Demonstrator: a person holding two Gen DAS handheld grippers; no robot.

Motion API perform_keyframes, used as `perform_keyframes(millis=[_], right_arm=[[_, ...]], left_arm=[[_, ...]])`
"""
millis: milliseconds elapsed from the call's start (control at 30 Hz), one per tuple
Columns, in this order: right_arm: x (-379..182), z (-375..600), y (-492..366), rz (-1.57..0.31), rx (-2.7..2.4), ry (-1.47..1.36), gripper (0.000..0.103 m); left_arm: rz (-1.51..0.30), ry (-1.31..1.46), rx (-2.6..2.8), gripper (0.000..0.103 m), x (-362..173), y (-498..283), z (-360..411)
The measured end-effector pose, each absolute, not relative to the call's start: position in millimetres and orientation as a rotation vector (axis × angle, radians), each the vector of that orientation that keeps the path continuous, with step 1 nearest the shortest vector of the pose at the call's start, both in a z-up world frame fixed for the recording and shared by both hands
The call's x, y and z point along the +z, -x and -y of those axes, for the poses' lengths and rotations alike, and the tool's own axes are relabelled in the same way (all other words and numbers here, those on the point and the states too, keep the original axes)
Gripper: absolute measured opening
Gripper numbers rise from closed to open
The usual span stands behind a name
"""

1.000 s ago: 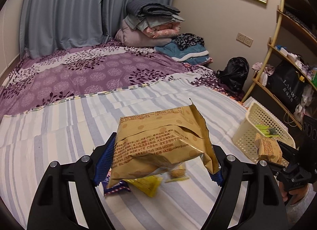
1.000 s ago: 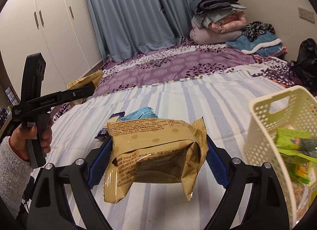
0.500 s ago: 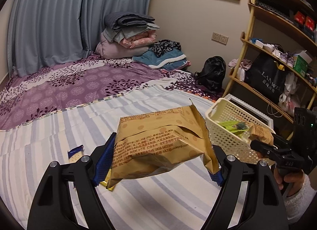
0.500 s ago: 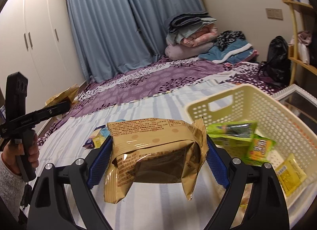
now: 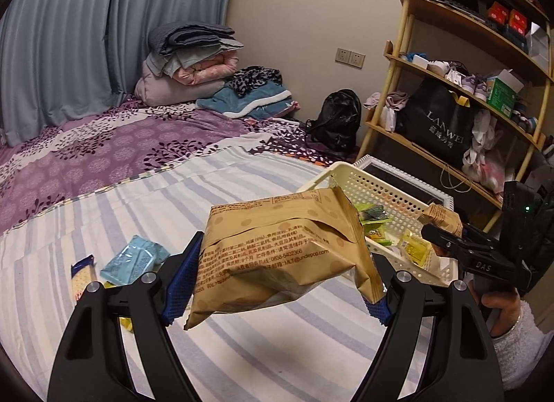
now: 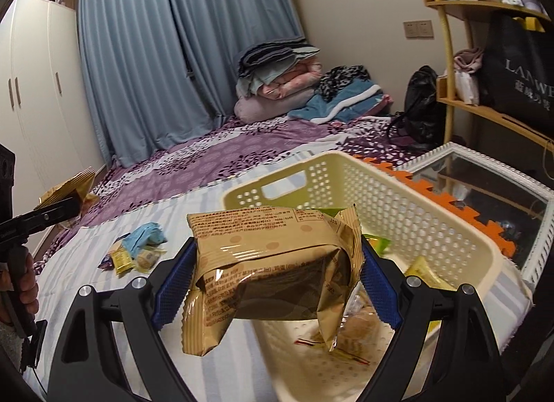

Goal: Organize snacks
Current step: 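Carry the tan bag into the basket and open the right tool, then carry the tan cookie bag into the basket and open the left tool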

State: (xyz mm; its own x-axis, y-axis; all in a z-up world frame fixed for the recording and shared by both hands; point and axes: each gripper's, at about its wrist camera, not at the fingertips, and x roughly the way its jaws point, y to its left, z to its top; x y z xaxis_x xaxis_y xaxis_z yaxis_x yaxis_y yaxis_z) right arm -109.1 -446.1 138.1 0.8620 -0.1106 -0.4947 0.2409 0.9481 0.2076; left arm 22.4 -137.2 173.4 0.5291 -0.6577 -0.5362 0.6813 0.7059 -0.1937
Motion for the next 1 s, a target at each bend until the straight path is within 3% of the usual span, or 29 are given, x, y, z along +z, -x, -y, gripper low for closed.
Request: perform_keyframes(millis=[500, 1000], right_arm=[[124, 489, 125, -0.5, -0.306, -0.326, 0.093], [127, 505, 140, -0.449, -0.339, -0.369, 0.094]], left_arm=[[-0.647, -0.071, -0.873, 0.081, 167, -12, 184], [-0.651, -0.116, -0.952, 0.081, 168, -2, 234]])
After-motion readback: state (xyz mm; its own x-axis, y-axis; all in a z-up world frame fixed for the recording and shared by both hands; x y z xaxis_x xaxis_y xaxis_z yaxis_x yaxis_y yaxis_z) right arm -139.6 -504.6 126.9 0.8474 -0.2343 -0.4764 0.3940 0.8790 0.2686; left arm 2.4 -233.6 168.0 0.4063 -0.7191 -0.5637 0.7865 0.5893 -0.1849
